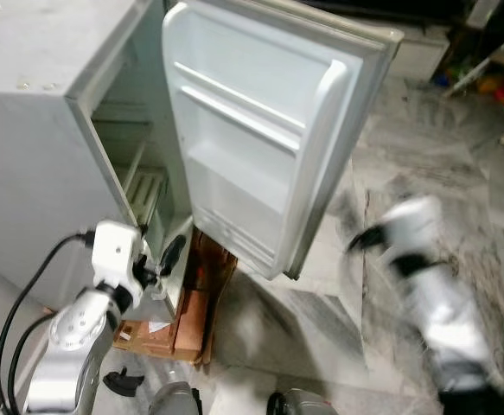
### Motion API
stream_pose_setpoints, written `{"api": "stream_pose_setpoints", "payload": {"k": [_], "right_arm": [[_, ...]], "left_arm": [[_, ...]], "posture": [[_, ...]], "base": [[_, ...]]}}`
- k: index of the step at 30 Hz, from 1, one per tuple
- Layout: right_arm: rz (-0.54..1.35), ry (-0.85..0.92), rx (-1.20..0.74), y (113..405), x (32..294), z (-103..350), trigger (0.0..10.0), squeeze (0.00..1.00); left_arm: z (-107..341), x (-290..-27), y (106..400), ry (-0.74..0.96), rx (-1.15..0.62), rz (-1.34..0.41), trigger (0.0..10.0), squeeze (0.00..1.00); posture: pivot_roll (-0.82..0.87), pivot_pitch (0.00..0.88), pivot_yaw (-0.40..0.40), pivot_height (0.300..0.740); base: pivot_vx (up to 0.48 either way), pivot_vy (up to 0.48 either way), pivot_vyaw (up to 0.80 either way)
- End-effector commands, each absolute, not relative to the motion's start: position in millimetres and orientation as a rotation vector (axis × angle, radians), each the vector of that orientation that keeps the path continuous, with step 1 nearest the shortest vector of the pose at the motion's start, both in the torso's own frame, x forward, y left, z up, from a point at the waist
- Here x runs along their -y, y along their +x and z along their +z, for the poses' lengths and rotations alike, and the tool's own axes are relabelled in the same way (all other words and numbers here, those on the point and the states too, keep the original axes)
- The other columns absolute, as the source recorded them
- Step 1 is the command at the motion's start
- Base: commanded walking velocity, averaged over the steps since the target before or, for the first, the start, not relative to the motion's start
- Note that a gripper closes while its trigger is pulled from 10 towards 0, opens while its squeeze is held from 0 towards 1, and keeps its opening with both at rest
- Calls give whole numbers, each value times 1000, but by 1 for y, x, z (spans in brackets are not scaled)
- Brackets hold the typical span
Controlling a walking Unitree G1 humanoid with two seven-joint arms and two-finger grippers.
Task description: Restocking fridge
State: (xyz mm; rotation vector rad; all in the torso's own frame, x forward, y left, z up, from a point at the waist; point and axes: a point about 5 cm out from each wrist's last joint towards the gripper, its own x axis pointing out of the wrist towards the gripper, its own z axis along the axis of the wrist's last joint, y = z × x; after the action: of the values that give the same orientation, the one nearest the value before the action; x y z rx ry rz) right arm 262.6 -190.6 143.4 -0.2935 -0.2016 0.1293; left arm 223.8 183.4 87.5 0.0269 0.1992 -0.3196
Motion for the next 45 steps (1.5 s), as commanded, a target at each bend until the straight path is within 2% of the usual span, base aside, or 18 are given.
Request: {"api": "stream_pose_setpoints", "payload": {"k": [1, 4, 12, 18, 31, 35, 45], "right_arm": [[170, -262, 99, 256, 181, 120, 10000, 0], [193, -255, 103, 255, 171, 120, 10000, 0], [210, -214, 53, 253, 165, 111, 10000, 0], [244, -118, -67, 242, 161, 88, 10000, 0], [244, -111, -92, 245, 165, 85, 10000, 0], [243, -115, -93, 247, 166, 86, 10000, 0], [235, -119, -99, 249, 168, 84, 10000, 0]], "left_arm": [[93, -172, 228, 45, -161, -358, 10000, 0], [94, -165, 230, 55, -150, -384, 10000, 0], [95, -162, 234, 52, -139, -397, 10000, 0], [95, -159, 246, 74, -115, -380, 10000, 0], [98, -135, 269, 95, -78, -486, 10000, 0], [103, -125, 281, 205, -46, -582, 10000, 0], [106, -118, 294, 213, -14, -600, 10000, 0]], "posture": [[124, 38, -40, 740], [120, 37, -42, 740], [119, 33, -40, 740], [120, 25, -40, 740], [102, 23, -38, 740], [94, 24, -38, 740], [89, 25, -36, 740]], "base": [[364, -307, 0], [365, -309, 0], [337, -338, 0], [443, 0, 0], [443, 0, 0], [439, 0, 0], [439, 0, 0]]}}
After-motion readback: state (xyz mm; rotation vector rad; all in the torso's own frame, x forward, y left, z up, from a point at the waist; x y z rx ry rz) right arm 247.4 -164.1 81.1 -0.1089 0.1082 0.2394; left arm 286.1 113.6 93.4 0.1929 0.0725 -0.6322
